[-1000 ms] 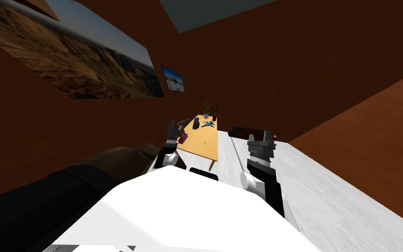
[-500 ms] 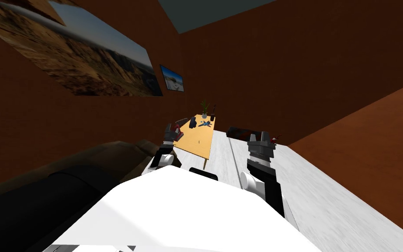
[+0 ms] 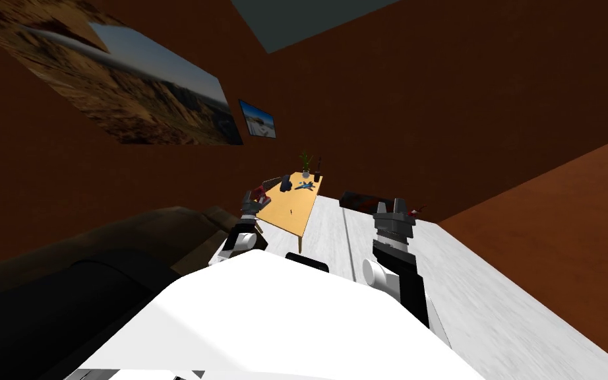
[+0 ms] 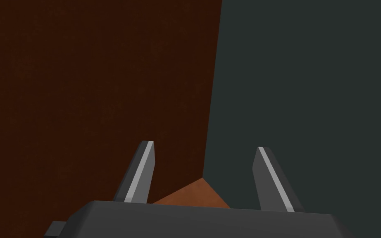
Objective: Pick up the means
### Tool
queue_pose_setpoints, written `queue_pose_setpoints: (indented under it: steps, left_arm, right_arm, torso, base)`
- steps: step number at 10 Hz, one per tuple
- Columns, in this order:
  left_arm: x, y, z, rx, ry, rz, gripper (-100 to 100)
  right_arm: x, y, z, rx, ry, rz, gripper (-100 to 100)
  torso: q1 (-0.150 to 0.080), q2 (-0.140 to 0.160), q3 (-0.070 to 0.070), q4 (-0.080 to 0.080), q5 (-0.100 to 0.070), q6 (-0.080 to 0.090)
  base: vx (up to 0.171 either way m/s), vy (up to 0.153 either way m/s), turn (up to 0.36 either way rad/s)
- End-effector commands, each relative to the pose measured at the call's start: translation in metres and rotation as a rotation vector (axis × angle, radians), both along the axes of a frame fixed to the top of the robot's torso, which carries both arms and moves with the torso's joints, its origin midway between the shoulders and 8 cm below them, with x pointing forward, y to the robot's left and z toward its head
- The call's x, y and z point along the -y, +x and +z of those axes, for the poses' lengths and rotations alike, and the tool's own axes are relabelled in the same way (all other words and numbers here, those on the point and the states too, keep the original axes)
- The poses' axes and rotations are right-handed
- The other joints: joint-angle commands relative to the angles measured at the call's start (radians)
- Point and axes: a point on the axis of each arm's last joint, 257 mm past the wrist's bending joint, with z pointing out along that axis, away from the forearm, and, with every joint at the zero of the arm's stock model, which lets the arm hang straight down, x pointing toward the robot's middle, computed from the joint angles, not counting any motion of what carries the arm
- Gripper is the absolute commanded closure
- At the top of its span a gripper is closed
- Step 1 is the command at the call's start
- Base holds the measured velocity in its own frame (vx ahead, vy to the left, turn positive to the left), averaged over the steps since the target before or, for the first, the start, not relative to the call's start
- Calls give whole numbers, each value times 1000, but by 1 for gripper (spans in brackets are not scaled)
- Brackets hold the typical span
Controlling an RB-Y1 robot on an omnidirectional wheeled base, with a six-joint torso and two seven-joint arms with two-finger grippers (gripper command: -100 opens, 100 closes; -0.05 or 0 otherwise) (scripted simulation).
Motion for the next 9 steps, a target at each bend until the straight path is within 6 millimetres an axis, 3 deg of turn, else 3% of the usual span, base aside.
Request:
queue_pose_setpoints:
  steps: [1, 2, 3, 6, 7, 8, 9]
  left_arm:
    - [-13, -1, -6, -9, -29, 12, -100]
    - [-33, -5, -20, -21, -79, 36, -100]
    - [-34, -5, -20, -22, -80, 36, -100]
    - [-74, -17, -46, -33, -191, 86, -100]
    - [-75, -17, -50, -41, -195, 89, -100]
    - [-94, -25, -63, -40, -255, 115, -100]
    - [-95, -25, -67, -46, -258, 118, -100]
  right_arm:
    - [0, 0, 0, 0, 0, 0, 0]
    - [0, 0, 0, 0, 0, 0, 0]
    - [0, 0, 0, 0, 0, 0, 0]
    - [0, 0, 0, 0, 0, 0, 0]
    - [0, 0, 0, 0, 0, 0, 0]
    - [0, 0, 0, 0, 0, 0, 0]
    - [0, 0, 0, 0, 0, 0, 0]
  torso:
    - [0, 0, 0, 0, 0, 0]
    - [2, -2, -1, 0, 0, 0]
    - [4, -3, -2, -1, 0, 0]
    - [7, -4, -2, -1, 1, 0]
    - [5, -5, -3, -1, 1, 0]
    - [8, -5, -3, -1, 1, 0]
    - [7, -4, -2, -1, 1, 0]
  base:
    - [14, -254, 69]
    - [40, -229, 76]
    - [32, -169, 45]
    - [38, -206, 61]
    - [44, -172, 64]
    - [25, -185, 90]
    - [50, -153, 55]
